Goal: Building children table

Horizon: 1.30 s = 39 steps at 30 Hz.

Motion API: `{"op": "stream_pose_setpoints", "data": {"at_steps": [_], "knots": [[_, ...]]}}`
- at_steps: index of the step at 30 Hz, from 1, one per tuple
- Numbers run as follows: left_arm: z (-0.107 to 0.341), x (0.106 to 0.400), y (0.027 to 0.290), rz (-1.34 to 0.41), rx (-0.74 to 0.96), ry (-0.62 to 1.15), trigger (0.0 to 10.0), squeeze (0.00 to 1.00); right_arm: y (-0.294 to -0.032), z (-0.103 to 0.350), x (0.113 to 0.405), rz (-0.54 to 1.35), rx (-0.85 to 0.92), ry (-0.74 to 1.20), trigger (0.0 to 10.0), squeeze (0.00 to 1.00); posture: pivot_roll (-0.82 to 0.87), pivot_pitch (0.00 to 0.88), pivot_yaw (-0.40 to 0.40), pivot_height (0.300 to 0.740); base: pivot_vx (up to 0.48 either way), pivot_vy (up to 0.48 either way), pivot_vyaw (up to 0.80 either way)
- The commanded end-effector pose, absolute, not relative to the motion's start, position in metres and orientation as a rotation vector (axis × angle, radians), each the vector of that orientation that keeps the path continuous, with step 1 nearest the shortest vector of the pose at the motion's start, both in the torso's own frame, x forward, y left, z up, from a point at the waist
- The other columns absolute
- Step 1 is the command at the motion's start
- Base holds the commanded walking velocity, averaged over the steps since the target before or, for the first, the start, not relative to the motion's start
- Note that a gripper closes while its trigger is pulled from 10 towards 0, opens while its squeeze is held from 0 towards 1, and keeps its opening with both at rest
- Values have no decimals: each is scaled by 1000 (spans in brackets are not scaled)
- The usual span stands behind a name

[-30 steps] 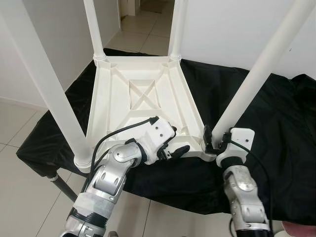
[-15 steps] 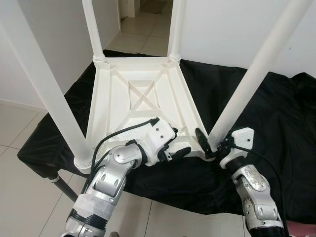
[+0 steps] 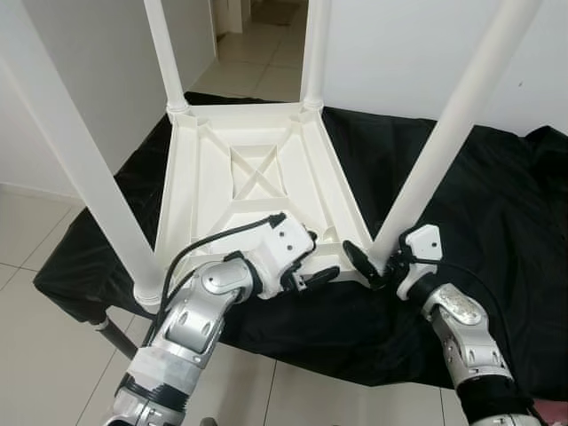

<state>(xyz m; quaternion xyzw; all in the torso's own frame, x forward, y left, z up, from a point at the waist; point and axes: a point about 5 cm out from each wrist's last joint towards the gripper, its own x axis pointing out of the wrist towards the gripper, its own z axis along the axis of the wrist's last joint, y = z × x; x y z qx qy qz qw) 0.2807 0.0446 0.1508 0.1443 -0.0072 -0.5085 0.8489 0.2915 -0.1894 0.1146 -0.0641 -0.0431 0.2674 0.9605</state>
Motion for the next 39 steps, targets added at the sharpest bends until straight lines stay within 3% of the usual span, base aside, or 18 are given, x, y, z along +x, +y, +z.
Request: {"op": "stream_pose_setpoints", "data": {"at_steps": [1, 2, 3, 5, 6, 12, 13, 14, 22, 35, 39], "knots": [[151, 282, 43, -1063, 317, -18, 10000, 0, -189, 115, 294, 566, -145, -92, 5765, 0, -64, 0, 23, 740, 0, 0, 0], [151, 282, 43, -1063, 317, -18, 10000, 0, -189, 115, 294, 566, -145, -92, 5765, 0, -64, 0, 23, 740, 0, 0, 0], [151, 282, 44, -1063, 319, -18, 10000, 0, -189, 114, 295, 578, -148, -91, 3020, 0, -64, 0, 23, 740, 0, 0, 0], [152, 283, 44, -1063, 322, -19, 10000, 0, -190, 114, 297, 584, -149, -93, 3020, 0, -62, 0, 22, 740, 0, 0, 0], [152, 283, 44, -1063, 326, -19, 10000, 0, -190, 113, 298, 588, -147, -94, 0, 0, -60, 0, 21, 740, 0, 0, 0], [152, 284, 44, -1060, 329, -21, 10000, 0, -190, 110, 298, 581, -123, -100, 0, 0, -62, 0, 20, 740, 0, 0, 0], [152, 283, 44, -1061, 328, -21, 10000, 0, -190, 110, 297, 564, -113, -100, 5569, 0, -62, 0, 20, 740, 0, 0, 0], [152, 283, 43, -1062, 327, -21, 10000, 0, -190, 109, 295, 551, -99, -101, 10000, 0, -67, 0, 20, 740, 0, 0, 0], [151, 282, 41, -1064, 322, -20, 10000, 0, -186, 115, 288, 445, -83, -147, 10000, 0, -70, 0, 11, 740, 0, 0, 0], [148, 282, 43, -1053, 326, -18, 10000, 0, -169, 119, 267, -2, 19, -152, 10000, 0, -75, 0, -12, 740, 0, 0, 0], [147, 282, 42, -1043, 320, -18, 10000, 0, -156, 119, 259, -191, 127, -138, 10000, 0, -79, 0, -24, 740, 0, 0, 0]]}}
